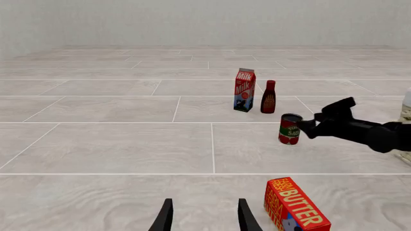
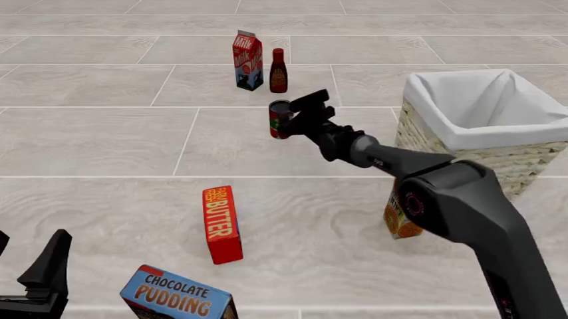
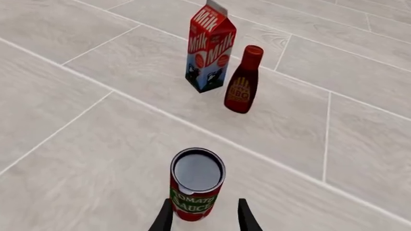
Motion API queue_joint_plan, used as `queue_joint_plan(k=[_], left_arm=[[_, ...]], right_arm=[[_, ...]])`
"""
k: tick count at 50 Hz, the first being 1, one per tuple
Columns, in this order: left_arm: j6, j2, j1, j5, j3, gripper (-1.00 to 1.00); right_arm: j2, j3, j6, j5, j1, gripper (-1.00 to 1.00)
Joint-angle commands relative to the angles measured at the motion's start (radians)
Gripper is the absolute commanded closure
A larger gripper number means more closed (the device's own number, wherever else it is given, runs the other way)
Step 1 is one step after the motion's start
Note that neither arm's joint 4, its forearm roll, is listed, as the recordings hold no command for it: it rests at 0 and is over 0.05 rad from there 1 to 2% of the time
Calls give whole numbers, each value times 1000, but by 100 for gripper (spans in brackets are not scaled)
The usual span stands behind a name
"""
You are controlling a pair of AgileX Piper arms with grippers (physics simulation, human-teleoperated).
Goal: Pick the tomato sauce and place it in the basket.
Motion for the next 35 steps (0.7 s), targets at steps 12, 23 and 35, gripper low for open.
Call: queue_joint_plan(k=[12,23,35], left_arm=[[0,0,0,0,0,-100],[0,0,0,0,0,-100],[0,0,0,0,0,-100]], right_arm=[[87,-151,-6,80,11,-100],[136,-240,-8,126,14,-100],[193,-341,-6,174,18,-100]])
